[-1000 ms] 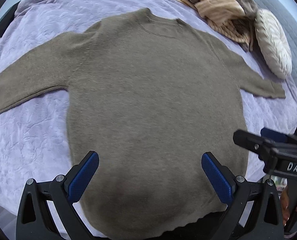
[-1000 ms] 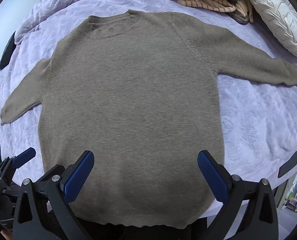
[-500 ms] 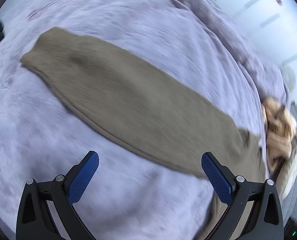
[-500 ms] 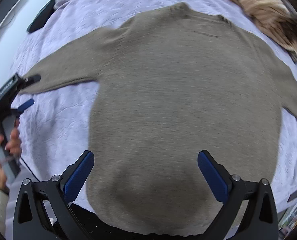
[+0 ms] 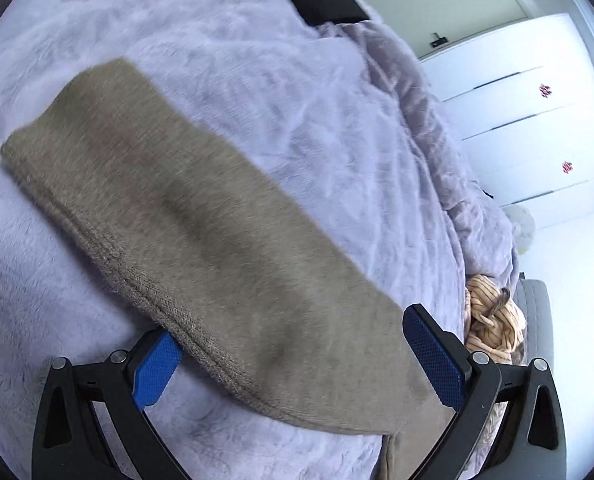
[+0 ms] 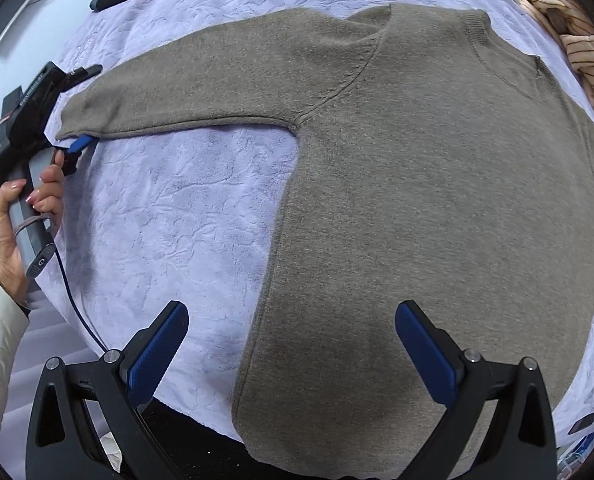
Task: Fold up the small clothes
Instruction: 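Grasp the sweater side and sleeve nearest the left tool with the left tool, then fold the held sweater side over the body with the left tool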
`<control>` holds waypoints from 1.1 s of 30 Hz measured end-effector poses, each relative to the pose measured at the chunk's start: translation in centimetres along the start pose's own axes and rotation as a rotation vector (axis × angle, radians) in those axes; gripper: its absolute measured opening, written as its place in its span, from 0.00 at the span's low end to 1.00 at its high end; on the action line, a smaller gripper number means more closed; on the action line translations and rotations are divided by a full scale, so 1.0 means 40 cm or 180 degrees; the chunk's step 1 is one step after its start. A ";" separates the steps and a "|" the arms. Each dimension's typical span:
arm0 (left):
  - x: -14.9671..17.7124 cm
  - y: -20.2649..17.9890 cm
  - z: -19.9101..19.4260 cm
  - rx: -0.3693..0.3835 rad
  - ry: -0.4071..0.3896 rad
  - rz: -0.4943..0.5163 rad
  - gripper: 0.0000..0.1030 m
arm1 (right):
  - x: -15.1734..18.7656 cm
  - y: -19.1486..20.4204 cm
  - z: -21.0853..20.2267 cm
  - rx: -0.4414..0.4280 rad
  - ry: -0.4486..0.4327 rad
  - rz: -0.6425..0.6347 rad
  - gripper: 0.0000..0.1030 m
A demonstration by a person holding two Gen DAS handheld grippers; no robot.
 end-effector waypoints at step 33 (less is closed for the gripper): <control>0.813 -0.919 0.249 0.0732 0.0939 0.2466 0.12 | 0.075 -0.579 -0.163 -0.0165 -0.0377 0.0928 1.00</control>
Point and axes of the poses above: each gripper's, at about its wrist camera, not at the fingertips, and z roughly the way its jaws point, y to its left, x to its underside, the point moved 3 cm from there along z, roughly the way its jaws point, and after that the axes turned 11 degrees about -y, right-handed, at the moved point
